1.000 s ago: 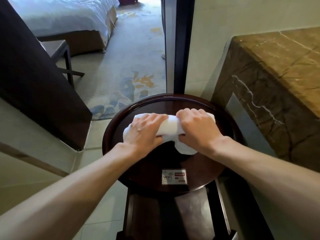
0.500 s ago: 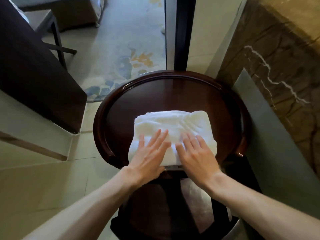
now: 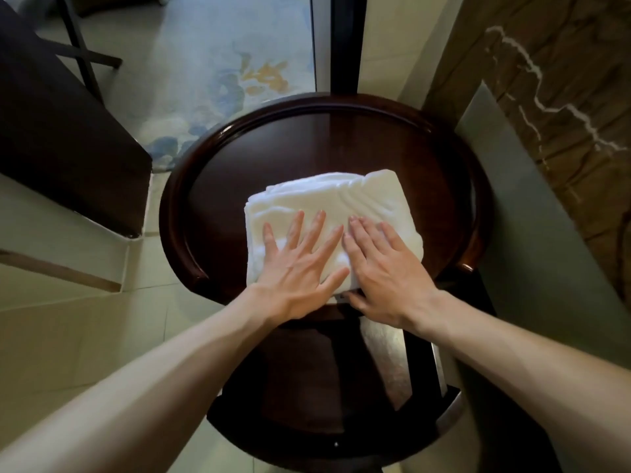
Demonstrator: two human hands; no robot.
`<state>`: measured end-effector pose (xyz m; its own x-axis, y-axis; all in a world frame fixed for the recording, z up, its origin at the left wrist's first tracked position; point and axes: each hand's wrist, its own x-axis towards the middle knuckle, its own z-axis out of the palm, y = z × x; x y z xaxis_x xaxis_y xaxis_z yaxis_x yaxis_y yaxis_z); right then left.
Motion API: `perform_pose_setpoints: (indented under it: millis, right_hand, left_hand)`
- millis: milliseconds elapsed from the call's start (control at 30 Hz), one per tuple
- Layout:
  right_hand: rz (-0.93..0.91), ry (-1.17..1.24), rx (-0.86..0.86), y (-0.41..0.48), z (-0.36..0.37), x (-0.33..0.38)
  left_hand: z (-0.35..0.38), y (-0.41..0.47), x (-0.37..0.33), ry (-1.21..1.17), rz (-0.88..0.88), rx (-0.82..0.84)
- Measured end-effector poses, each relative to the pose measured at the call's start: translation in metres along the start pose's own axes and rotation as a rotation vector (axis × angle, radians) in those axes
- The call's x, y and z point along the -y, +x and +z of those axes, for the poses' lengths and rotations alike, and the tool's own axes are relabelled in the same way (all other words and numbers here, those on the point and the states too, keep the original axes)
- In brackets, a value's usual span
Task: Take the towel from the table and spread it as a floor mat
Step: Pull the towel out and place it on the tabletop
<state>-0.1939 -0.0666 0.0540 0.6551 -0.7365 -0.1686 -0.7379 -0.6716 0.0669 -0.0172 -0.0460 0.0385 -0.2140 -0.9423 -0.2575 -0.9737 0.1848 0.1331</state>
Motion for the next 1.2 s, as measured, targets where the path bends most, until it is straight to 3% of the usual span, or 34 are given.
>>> perform_pose_setpoints:
  millis: [600, 767, 1200]
  right_hand:
    - [0.009, 0.067, -0.092, -0.039, 0.009, 0.022]
    - [-0.047, 0.091, -0.090, -0.067, 0.014, 0.032]
    - [-0.266, 0.173, 0.074, -0.120, 0.041, 0.073]
  left_hand:
    - [0.003, -0.016, -0.014, -0.007, 0.042, -0.087]
    - [0.007, -0.018, -0.016, -0.040, 0.046, -0.012]
    - [0.009, -0.015, -0.015, -0.037, 0.031, -0.028]
